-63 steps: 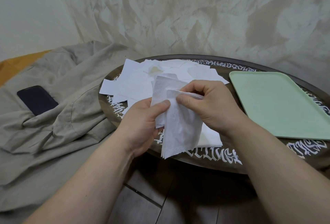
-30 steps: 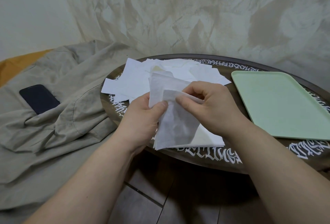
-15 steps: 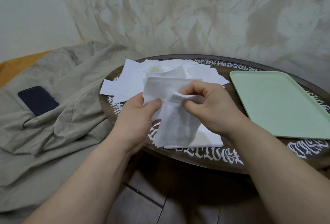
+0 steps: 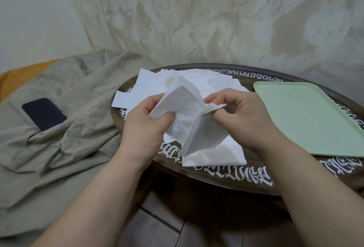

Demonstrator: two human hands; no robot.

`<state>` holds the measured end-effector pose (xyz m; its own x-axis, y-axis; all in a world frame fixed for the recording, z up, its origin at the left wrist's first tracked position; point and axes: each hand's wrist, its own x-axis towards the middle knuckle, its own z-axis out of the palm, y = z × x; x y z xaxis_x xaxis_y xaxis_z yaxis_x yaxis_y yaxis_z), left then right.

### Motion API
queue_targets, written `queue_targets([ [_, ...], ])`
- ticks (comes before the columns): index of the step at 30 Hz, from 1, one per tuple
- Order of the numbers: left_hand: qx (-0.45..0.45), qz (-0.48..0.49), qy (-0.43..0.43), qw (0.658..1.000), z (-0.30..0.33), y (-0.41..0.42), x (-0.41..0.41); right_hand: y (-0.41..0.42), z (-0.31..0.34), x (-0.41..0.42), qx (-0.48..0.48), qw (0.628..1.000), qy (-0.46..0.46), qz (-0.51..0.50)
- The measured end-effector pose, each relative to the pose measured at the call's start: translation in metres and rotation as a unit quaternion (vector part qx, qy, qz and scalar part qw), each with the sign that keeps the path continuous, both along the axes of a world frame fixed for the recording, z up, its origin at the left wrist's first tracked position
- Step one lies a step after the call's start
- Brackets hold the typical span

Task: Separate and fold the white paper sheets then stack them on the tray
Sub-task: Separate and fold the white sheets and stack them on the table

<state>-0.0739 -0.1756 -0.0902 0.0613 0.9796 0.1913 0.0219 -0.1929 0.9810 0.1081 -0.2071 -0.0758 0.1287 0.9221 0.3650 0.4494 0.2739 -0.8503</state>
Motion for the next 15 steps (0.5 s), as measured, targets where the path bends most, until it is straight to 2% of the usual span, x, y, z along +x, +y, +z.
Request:
queue_targets([
  [4, -0.018, 0.007, -0.071, 0.997, 0.002, 0.003, -0.001, -0.003, -0.001, -0.001, -0.024, 0.999, 0.033, 0.029],
  [7, -0.038, -0.012, -0.089, 0.995, 0.003, 0.0, 0.002, -0.002, -0.002, -0.008, -0.031, 0.997, 0.05, 0.048],
  [11, -0.071, -0.03, -0.11, 0.991, 0.0, 0.001, 0.004, 0.004, -0.005, -0.009, -0.009, 0.999, 0.052, 0.012],
  [15, -0.097, -0.037, -0.129, 0.986, -0.001, 0.003, 0.003, 0.003, -0.009, -0.004, -0.056, 0.996, 0.071, 0.009],
])
